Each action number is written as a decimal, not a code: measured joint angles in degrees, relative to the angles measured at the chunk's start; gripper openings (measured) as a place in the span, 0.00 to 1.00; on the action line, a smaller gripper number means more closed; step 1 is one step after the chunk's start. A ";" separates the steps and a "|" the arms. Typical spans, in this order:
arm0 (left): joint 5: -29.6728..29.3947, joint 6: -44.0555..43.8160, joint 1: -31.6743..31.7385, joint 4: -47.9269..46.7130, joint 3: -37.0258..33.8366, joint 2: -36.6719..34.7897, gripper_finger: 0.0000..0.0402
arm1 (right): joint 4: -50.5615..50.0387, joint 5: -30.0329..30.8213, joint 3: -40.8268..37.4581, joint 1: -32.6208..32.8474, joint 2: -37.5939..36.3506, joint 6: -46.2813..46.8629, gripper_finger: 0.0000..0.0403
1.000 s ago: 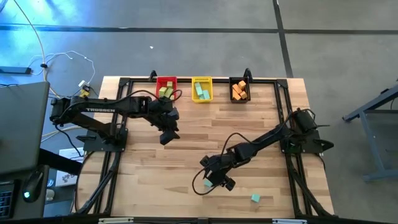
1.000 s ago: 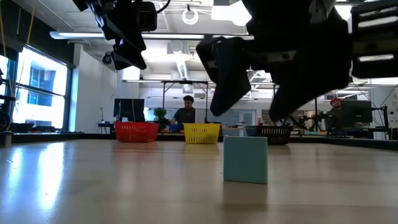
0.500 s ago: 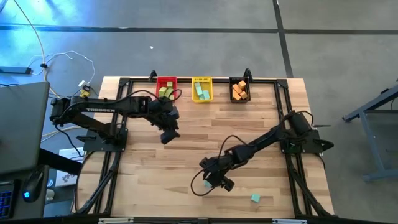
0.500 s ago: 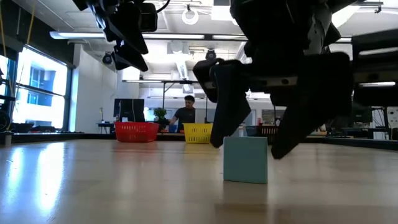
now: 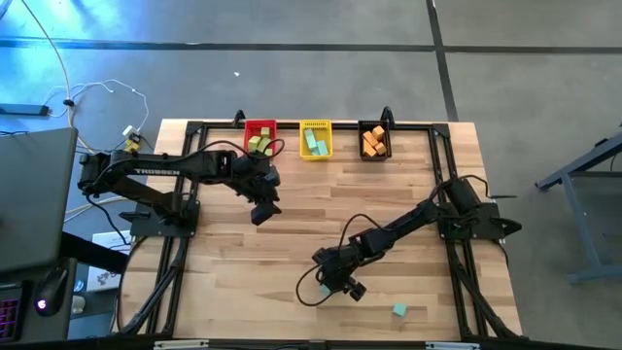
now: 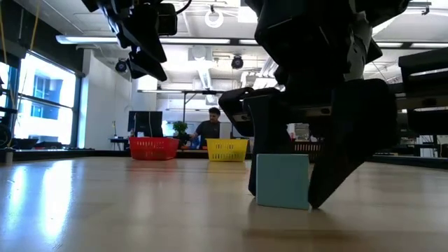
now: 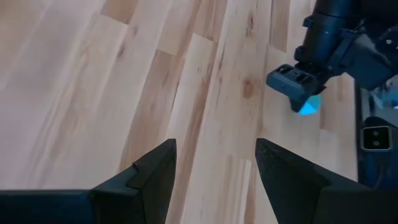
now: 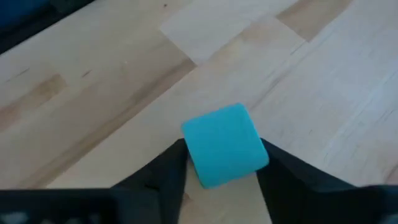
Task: Sort & place blocks by color
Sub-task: Put the blue block into the yellow basket
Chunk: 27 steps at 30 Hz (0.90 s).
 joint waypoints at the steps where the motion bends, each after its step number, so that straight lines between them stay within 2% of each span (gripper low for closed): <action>1: -0.34 0.43 0.00 0.00 -0.02 0.00 0.51 | 0.13 -0.01 0.00 0.00 0.00 0.39 0.38; 5: -3.25 1.63 -0.02 -0.03 -0.02 0.01 0.51 | 0.35 -0.05 0.00 0.00 0.00 0.52 0.27; 10: -4.53 1.67 0.00 -0.04 -0.04 0.02 0.51 | 1.02 0.90 0.00 -0.03 0.00 4.63 0.27; 17: -4.98 5.55 -0.02 -0.07 -0.04 0.02 0.51 | 1.98 7.52 0.00 -1.24 0.00 13.65 0.28; 20: -8.38 7.38 -0.02 -0.07 -0.04 0.01 0.51 | 2.17 9.28 0.00 -2.05 0.00 17.62 0.27; 27: -21.16 10.97 -0.02 -0.07 -0.04 0.00 0.51 | 3.40 14.02 0.00 -2.69 0.00 24.03 0.27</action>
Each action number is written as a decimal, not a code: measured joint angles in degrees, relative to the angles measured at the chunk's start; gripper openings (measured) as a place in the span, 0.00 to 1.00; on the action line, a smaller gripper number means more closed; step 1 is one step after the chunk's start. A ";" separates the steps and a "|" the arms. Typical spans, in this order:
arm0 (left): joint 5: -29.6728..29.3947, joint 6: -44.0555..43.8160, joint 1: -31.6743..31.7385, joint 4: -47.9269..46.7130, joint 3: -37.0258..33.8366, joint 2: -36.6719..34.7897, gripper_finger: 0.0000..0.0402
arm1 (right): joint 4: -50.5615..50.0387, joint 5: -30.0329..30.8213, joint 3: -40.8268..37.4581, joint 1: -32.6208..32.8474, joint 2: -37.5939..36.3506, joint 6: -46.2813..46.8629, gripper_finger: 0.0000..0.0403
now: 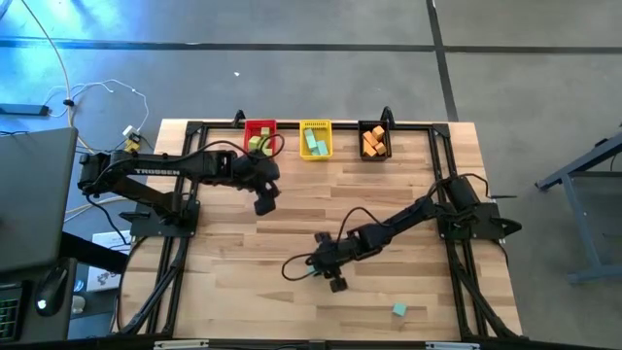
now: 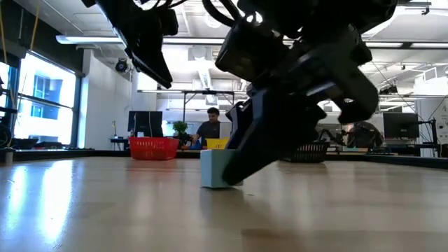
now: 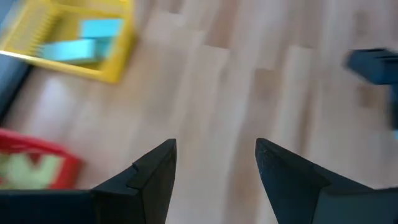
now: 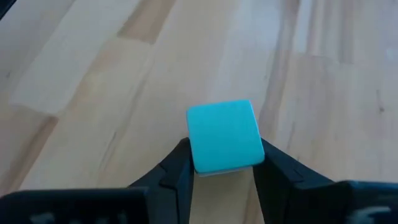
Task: Sort & place blocks by color
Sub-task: Put the blue block into the yellow basket
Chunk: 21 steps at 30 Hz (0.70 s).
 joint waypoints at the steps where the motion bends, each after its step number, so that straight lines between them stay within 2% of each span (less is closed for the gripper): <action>1: -1.96 0.60 0.00 0.00 0.00 0.01 0.51 | 0.26 0.32 0.00 0.00 0.00 0.44 0.27; 6: -11.02 3.21 0.56 0.01 0.00 0.01 0.51 | 1.52 3.37 0.00 0.00 0.00 5.19 0.27; 9: -14.22 3.33 1.22 0.00 0.00 0.00 0.51 | 1.88 6.01 0.00 0.00 0.00 7.62 0.27; 14: -15.61 4.68 2.45 0.02 0.00 0.02 0.51 | 3.40 10.13 0.00 -0.16 0.00 7.55 0.27; 21: -15.81 5.30 4.26 0.02 0.00 0.00 0.51 | 5.39 12.03 0.00 -0.76 -0.02 7.77 0.27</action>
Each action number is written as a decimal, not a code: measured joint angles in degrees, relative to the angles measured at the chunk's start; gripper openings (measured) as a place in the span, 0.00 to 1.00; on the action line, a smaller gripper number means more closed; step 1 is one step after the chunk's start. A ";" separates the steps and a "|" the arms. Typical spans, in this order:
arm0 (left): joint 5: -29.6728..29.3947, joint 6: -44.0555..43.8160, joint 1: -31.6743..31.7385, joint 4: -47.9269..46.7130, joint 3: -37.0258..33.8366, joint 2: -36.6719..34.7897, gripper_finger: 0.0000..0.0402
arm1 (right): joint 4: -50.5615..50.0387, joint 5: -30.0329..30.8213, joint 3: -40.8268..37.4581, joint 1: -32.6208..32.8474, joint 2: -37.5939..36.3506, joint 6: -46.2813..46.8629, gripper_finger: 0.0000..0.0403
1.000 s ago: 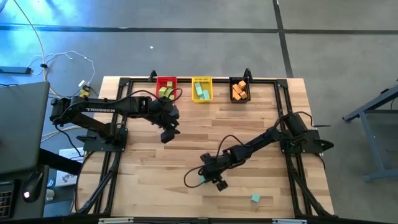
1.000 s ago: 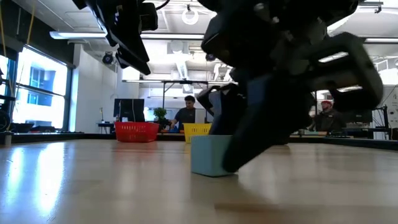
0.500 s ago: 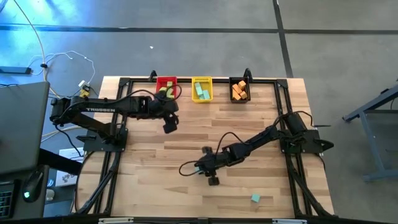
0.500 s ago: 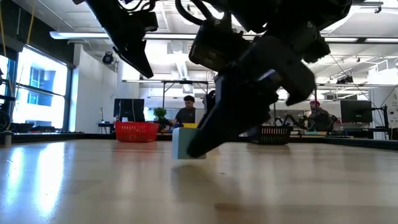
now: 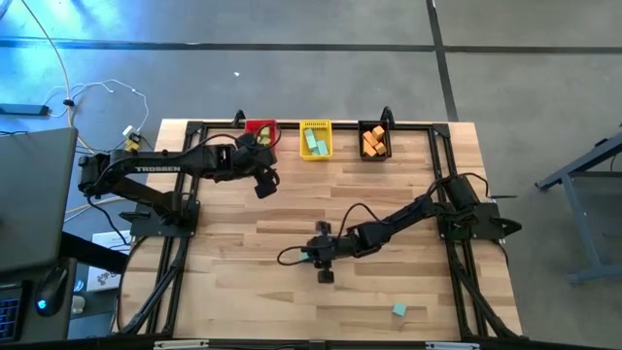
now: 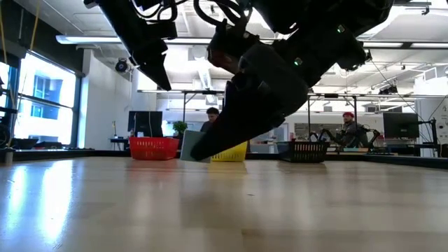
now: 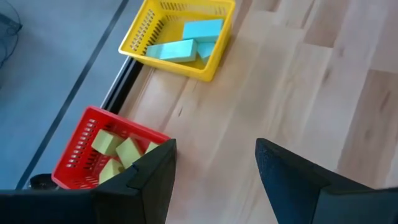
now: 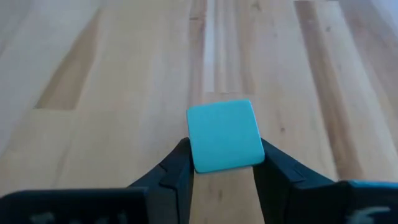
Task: Sort & place blocks by color
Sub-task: Put the blue block into the yellow basket
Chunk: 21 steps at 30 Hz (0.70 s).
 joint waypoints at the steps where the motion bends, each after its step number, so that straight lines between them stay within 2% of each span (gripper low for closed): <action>1: 0.00 0.00 0.22 0.00 0.00 0.00 0.51 | 0.02 0.72 0.00 0.00 0.00 -0.22 0.27; 7: 0.00 0.00 1.42 -0.01 -0.02 0.01 0.51 | 0.03 4.86 0.00 -1.19 0.00 -0.07 0.27; 15: 0.02 0.00 1.65 -0.02 -0.04 0.02 0.51 | -0.07 12.16 -0.01 -5.87 -0.29 0.63 0.27; 21: 0.04 -0.02 1.65 -0.02 -0.04 0.01 0.51 | -0.03 13.46 -0.02 -11.19 -2.56 1.99 0.27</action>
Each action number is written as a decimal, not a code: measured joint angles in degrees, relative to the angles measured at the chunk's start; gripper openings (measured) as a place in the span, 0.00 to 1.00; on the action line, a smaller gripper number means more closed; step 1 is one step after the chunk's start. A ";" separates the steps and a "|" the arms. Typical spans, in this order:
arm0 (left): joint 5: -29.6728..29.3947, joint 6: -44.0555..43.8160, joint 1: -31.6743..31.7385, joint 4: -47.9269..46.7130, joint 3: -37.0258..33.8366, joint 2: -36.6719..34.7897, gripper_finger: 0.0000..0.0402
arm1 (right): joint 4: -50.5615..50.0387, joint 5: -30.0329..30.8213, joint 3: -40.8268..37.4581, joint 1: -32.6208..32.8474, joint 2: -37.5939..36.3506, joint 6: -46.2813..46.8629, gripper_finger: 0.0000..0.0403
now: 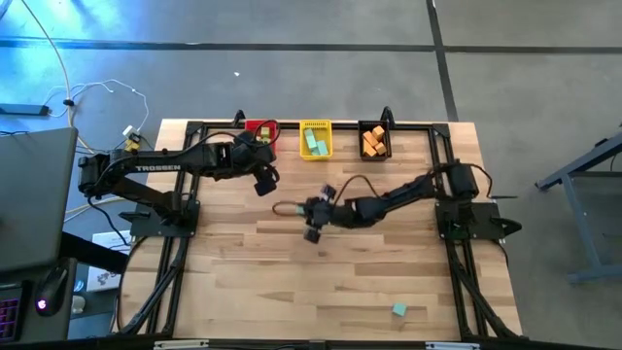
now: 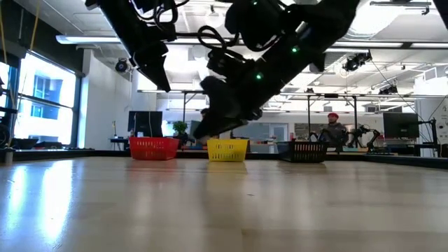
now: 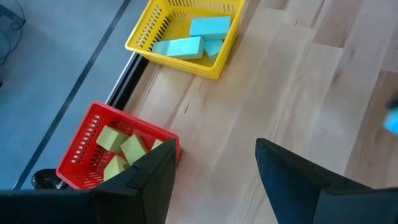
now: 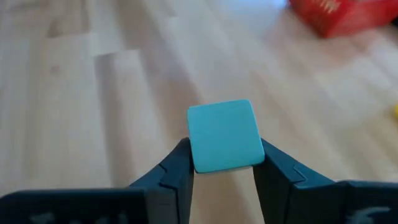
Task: Sort & place blocks by color
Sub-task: Put the blue block into the yellow basket
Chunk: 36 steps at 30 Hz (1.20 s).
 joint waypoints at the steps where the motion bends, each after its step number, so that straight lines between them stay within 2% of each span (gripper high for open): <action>1: 0.00 0.00 -0.02 -0.01 -0.02 0.01 0.51 | 0.07 -0.06 0.00 -0.88 -0.34 -0.39 0.27; 7: 0.13 -0.08 0.02 0.83 -2.22 0.01 0.51 | -1.00 -2.04 0.02 -5.60 -2.64 -0.99 0.27; 21: 0.48 -3.11 -0.17 0.50 -6.69 0.01 0.51 | -1.66 -1.20 0.02 -15.20 -5.52 -5.93 0.27; 28: 3.57 -5.81 -0.24 0.48 -6.69 0.01 0.51 | 0.64 -0.30 0.02 -20.82 -5.52 -6.02 0.27; 36: 8.00 -10.14 -0.67 0.48 -6.69 0.01 0.51 | 0.43 -3.38 0.02 -27.53 -5.50 -3.45 0.27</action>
